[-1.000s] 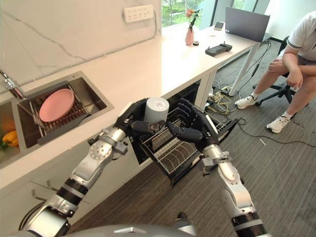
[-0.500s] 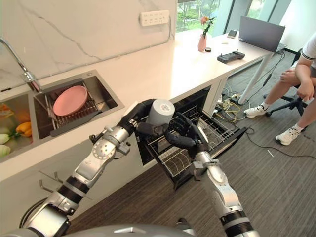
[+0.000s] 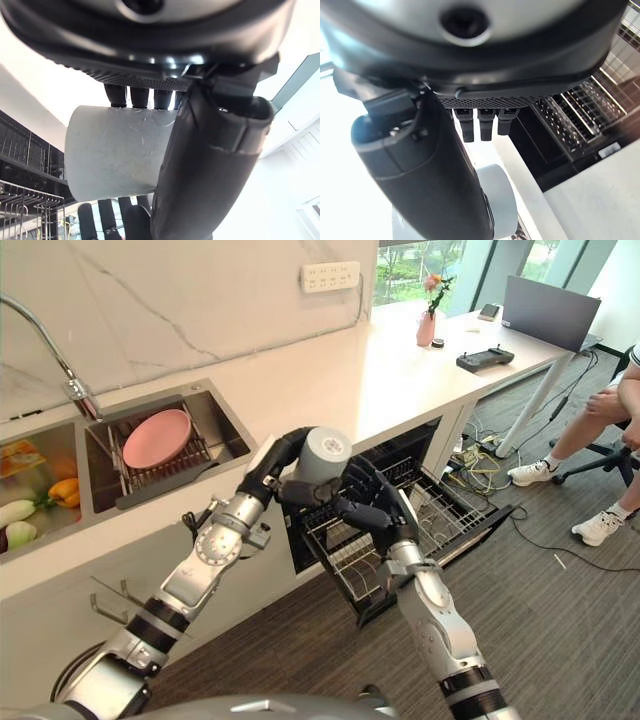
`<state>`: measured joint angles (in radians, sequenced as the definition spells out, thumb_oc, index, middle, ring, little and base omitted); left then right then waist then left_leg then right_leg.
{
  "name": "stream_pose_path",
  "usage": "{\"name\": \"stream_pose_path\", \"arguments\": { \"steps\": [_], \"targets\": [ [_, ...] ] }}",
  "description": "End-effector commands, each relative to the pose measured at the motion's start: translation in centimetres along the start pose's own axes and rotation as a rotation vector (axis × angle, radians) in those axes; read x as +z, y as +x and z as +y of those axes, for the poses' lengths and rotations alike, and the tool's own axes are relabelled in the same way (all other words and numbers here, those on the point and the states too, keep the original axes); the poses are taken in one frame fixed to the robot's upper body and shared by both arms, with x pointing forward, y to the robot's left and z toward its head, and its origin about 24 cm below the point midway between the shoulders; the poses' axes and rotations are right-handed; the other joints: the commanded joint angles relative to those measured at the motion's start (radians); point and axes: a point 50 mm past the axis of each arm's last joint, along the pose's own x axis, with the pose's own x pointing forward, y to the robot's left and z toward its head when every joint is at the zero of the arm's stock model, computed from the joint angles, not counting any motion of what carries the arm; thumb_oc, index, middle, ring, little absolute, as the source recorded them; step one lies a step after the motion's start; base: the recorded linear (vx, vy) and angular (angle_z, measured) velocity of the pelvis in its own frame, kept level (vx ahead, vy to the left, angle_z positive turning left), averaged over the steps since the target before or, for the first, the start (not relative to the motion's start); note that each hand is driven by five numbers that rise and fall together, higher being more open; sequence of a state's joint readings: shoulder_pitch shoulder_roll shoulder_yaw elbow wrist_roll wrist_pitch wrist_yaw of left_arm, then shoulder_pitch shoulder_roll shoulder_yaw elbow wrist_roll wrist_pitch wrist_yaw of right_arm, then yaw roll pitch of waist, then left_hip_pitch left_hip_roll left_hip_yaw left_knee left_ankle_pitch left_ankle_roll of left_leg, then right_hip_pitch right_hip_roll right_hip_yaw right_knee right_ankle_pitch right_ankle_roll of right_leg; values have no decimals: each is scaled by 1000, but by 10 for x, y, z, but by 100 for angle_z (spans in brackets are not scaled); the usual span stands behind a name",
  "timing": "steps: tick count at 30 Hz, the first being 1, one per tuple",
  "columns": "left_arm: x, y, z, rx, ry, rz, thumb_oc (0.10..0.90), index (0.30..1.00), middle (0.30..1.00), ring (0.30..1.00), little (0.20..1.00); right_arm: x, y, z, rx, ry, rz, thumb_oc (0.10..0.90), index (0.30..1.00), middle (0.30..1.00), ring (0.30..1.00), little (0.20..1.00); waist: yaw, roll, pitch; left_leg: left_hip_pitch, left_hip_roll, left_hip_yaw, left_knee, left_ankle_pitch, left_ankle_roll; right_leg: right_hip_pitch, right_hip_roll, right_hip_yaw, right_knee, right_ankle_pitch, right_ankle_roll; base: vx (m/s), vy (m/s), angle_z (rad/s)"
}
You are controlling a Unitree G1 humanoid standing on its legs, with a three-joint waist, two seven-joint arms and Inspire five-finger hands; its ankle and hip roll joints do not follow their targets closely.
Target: Place the dishes in the dishwasher.
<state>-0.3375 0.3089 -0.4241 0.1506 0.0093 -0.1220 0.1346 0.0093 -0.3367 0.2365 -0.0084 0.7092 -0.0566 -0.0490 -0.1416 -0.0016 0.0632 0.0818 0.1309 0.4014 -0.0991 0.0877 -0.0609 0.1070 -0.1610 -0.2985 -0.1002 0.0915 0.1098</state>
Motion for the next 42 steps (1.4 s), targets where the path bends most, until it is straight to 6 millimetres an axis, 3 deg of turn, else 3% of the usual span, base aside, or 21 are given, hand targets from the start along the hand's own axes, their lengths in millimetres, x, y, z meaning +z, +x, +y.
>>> {"name": "stream_pose_path", "arguments": {
  "steps": [1,10,11,13,18,31,42],
  "targets": [
    [29,29,26,94,123,-158,400,300,300,300,300,94,15,34,183,36,-482,800,900,900,900,900,9,-8,-30,95,20,5,20,-97,-49,-49,-47,-58,54,-53,54,0,0,0],
    [28,27,24,87,167,-167,400,300,300,300,300,99,12,42,262,44,-495,800,900,900,900,900,9,-10,-33,96,22,10,20,-95,-50,-48,-44,-57,51,-52,54,0,0,0],
    [24,25,35,120,207,-152,400,300,300,300,300,106,7,30,220,94,-537,800,900,900,900,900,6,-9,-34,94,24,11,20,-93,-52,-49,-43,-60,52,-54,55,0,0,0],
    [23,24,38,131,216,-147,400,300,300,300,300,106,6,29,221,133,-543,800,900,900,900,900,6,-10,-35,93,24,11,20,-92,-53,-49,-42,-60,51,-54,55,0,0,0],
    [22,22,38,136,227,-144,400,300,300,300,300,97,11,46,304,244,-474,800,900,900,900,900,15,-13,-37,94,27,14,19,-92,-55,-48,-42,-61,48,-50,54,0,0,0],
    [41,28,18,74,73,-210,400,300,300,300,300,70,33,46,248,46,-317,800,900,900,900,900,39,-18,-41,88,30,1,21,-88,-53,-38,-41,-79,42,-50,51,0,0,0],
    [55,29,-1,-7,-171,-239,400,300,300,300,300,68,59,54,164,-32,-314,800,900,900,900,900,66,-13,-40,82,26,-19,21,-89,-47,-28,-42,-90,38,-52,47,-1,0,2]
  ]
}}
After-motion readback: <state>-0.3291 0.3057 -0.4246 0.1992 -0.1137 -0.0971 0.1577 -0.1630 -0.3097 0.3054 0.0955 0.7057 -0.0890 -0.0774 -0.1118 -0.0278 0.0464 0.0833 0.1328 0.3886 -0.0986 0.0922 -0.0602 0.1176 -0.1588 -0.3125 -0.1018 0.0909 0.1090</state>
